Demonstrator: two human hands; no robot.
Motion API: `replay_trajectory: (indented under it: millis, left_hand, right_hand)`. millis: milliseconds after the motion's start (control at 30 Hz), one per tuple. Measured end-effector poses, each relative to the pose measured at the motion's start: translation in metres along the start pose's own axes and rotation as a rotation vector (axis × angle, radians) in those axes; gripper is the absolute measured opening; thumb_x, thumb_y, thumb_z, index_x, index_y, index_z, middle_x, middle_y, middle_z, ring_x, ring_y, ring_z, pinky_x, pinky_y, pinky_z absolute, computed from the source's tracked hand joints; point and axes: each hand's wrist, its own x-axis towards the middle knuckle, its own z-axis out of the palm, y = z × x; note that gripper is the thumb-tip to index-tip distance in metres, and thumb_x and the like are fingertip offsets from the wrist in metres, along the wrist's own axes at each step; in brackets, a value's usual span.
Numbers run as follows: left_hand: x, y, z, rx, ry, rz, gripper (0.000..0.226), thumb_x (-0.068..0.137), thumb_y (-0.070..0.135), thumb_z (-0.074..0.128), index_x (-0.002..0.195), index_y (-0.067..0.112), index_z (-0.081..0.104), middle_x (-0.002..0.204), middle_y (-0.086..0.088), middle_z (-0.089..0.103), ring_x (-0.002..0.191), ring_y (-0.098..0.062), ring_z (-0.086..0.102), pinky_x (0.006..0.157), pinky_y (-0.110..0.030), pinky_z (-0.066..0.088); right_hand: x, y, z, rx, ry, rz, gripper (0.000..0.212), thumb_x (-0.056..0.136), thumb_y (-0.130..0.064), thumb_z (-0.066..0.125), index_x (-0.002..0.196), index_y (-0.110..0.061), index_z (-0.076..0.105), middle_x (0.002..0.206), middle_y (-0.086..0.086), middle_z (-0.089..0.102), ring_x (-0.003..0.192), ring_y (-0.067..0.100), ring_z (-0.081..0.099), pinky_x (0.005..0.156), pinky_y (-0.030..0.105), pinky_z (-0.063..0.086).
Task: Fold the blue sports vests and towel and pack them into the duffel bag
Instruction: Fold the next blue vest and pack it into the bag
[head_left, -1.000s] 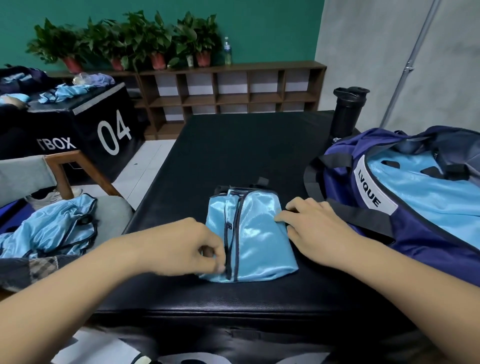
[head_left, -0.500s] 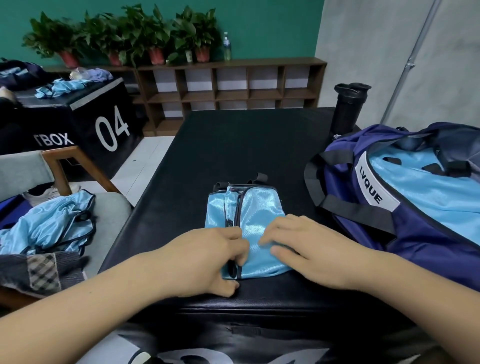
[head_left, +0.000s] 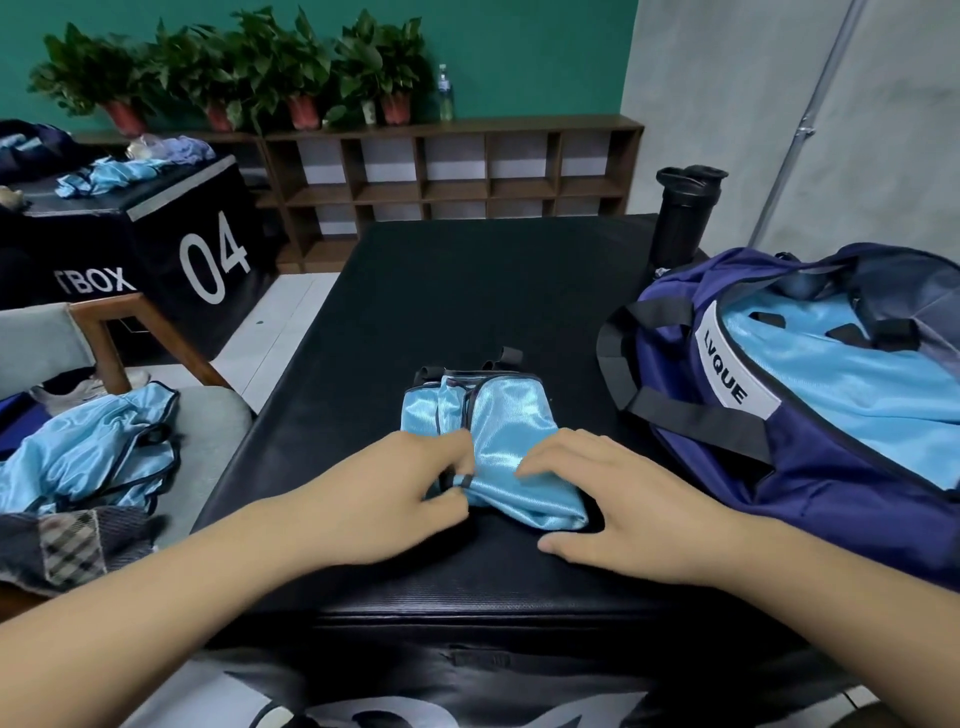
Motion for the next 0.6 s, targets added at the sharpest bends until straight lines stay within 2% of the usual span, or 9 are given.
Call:
replay_trajectory:
  millis: [100, 167, 300, 367, 433, 500, 600]
  left_hand:
    - [0.001, 0.001, -0.002, -0.128, 0.040, -0.047, 0.017, 0.101, 0.022, 0.059, 0.091, 0.027, 0.047, 0.063, 0.009, 0.047, 0.058, -0.012, 0.038, 0.057, -0.031, 0.036]
    - [0.003, 0.000, -0.005, -0.237, 0.079, -0.124, 0.013, 0.103, 0.022, 0.056, 0.093, 0.024, 0.048, 0.065, 0.008, 0.044, 0.062, -0.010, 0.037, 0.060, -0.031, 0.035]
    - [0.007, -0.004, -0.003, -0.521, 0.173, -0.298, 0.015, 0.104, 0.029, 0.057, 0.092, 0.020, 0.053, 0.080, 0.002, 0.046, 0.075, -0.014, 0.039, 0.073, -0.039, 0.032]
    - [0.009, -0.005, -0.002, -0.667, 0.164, -0.360, 0.021, 0.105, 0.034, 0.060, 0.097, 0.015, 0.056, 0.081, 0.003, 0.051, 0.074, -0.016, 0.042, 0.071, -0.037, 0.035]
    - [0.009, -0.003, -0.004, -0.783, 0.108, -0.407, 0.028, 0.105, 0.039, 0.064, 0.103, 0.011, 0.057, 0.080, 0.004, 0.058, 0.068, -0.014, 0.052, 0.062, -0.029, 0.043]
    - [0.008, -0.005, -0.006, -0.792, 0.048, -0.415, 0.031, 0.101, 0.038, 0.071, 0.105, 0.009, 0.060, 0.083, 0.002, 0.069, 0.068, -0.012, 0.062, 0.059, -0.026, 0.049]
    - [0.008, -0.015, -0.004, -0.732, 0.042, -0.411, 0.025, 0.101, 0.031, 0.073, 0.099, 0.008, 0.066, 0.089, -0.003, 0.075, 0.075, -0.015, 0.070, 0.064, -0.034, 0.056]
  right_hand:
    - [0.003, 0.002, 0.007, 0.109, 0.124, 0.038, 0.017, 0.098, -0.037, 0.074, 0.108, -0.031, 0.061, 0.102, -0.017, 0.056, 0.098, 0.009, 0.056, 0.087, 0.029, 0.045]
    - [0.006, 0.001, 0.008, 0.237, 0.194, 0.113, 0.019, 0.103, -0.033, 0.069, 0.091, -0.023, 0.060, 0.086, -0.006, 0.058, 0.080, 0.012, 0.056, 0.076, 0.035, 0.047]
    - [0.014, -0.001, 0.008, 0.431, 0.294, 0.256, 0.033, 0.107, -0.041, 0.062, 0.088, -0.014, 0.059, 0.082, 0.008, 0.060, 0.074, 0.022, 0.054, 0.075, 0.045, 0.047]
    - [0.018, -0.001, 0.010, 0.492, 0.309, 0.295, 0.042, 0.108, -0.044, 0.058, 0.086, -0.010, 0.053, 0.080, 0.011, 0.055, 0.071, 0.013, 0.047, 0.069, 0.042, 0.042]
    - [0.020, -0.001, 0.012, 0.514, 0.330, 0.338, 0.045, 0.108, -0.047, 0.056, 0.084, -0.010, 0.050, 0.078, 0.010, 0.053, 0.071, 0.009, 0.045, 0.069, 0.038, 0.039]
    - [0.023, 0.000, 0.014, 0.509, 0.344, 0.378, 0.042, 0.108, -0.049, 0.054, 0.086, -0.014, 0.053, 0.081, 0.011, 0.059, 0.071, 0.015, 0.050, 0.069, 0.041, 0.042]
    - [0.027, 0.001, 0.016, 0.480, 0.348, 0.456, 0.034, 0.108, -0.051, 0.052, 0.089, -0.024, 0.057, 0.080, 0.008, 0.064, 0.073, 0.023, 0.058, 0.071, 0.043, 0.047]
